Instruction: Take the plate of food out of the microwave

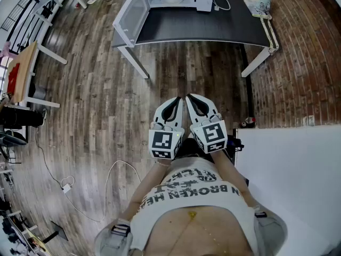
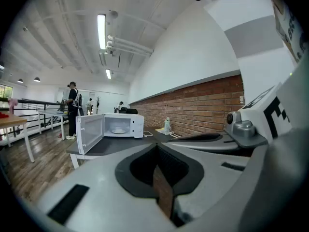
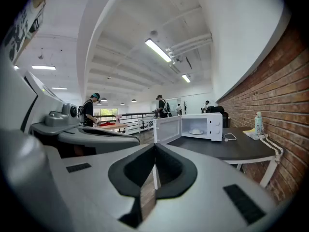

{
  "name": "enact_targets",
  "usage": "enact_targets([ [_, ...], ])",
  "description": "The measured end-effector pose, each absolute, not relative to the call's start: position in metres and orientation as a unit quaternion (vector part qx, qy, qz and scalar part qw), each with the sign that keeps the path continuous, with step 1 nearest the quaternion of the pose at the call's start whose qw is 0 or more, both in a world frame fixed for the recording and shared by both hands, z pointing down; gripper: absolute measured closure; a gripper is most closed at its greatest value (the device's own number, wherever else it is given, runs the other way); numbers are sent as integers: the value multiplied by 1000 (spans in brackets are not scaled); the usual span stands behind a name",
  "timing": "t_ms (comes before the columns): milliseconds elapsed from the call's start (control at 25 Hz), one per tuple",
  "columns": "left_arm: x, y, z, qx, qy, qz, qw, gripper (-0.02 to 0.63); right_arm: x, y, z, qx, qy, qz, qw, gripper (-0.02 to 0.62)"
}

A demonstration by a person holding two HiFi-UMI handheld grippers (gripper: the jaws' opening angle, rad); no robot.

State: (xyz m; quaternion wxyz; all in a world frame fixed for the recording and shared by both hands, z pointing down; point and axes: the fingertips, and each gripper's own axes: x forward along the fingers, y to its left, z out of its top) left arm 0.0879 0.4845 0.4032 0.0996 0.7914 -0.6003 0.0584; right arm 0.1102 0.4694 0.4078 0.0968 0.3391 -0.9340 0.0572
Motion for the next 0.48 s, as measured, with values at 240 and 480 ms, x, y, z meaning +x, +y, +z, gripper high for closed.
enact_targets([
  [240,102,486,409,790,-603,53,101,599,129,466,412,338,-935,75,80,586],
  [480,100,489,409,782,-611,60,107,599,135,463,414,338,-934,83,82,586],
])
